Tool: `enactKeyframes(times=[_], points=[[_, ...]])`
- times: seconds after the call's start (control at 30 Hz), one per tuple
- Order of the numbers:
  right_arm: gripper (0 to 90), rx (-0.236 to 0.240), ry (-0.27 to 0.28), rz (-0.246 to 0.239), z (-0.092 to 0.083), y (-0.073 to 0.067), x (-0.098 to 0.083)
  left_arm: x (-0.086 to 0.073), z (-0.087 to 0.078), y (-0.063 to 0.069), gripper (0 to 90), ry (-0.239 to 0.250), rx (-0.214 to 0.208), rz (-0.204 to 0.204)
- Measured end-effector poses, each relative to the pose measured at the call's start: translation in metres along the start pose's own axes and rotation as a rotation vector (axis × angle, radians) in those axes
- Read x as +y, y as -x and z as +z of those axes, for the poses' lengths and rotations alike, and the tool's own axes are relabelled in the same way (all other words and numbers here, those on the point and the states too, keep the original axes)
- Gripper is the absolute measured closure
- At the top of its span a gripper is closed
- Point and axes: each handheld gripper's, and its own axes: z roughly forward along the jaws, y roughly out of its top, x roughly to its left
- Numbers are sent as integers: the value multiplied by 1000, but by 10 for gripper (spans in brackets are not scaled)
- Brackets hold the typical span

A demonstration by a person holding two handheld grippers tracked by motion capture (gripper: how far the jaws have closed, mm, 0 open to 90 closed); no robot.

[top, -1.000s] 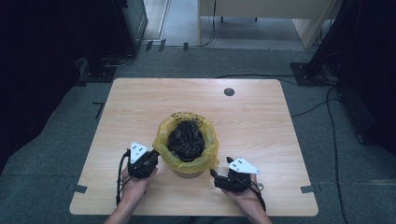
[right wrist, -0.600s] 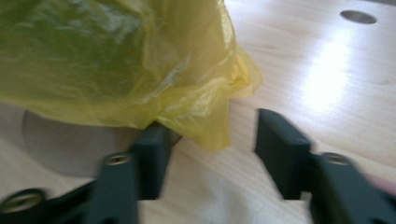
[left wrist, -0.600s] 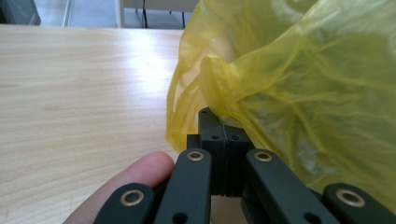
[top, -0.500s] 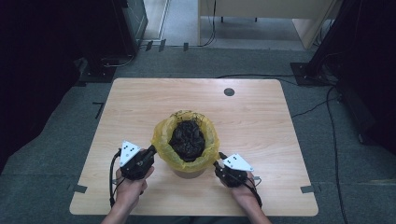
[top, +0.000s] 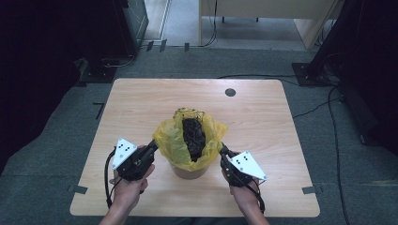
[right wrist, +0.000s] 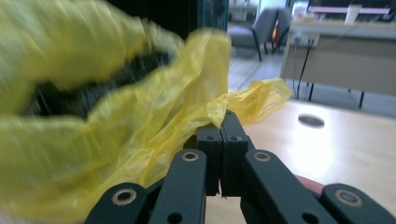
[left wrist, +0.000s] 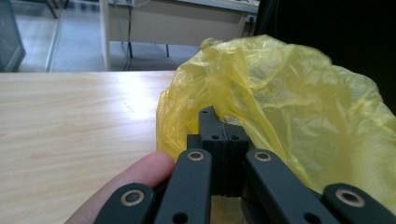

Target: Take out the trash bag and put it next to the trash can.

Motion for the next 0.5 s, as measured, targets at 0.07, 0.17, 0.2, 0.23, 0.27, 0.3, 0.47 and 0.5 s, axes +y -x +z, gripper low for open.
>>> enactKeyframes(times=[0.07,0.17,0.2,0.23,0.27,0.3,0.47,0.5], points=[[897,21,36,25,-1,-2,11,5,3,6,900,8,-17,5],[896,69,65,49,0,-6,20,11,8,18,900,16,-44,22],[895,101,67,64,1,-8,25,12,10,22,900,14,-56,28],[894,137,68,84,2,-11,29,13,11,26,900,11,-69,38],[888,174,66,105,4,-13,32,14,13,30,900,7,-84,41],[849,260,42,131,8,-19,38,14,15,34,900,2,-102,41],[615,338,-6,113,14,-34,40,16,19,43,900,-17,-138,65],[491,351,-23,92,16,-39,40,16,18,42,900,-18,-142,64]])
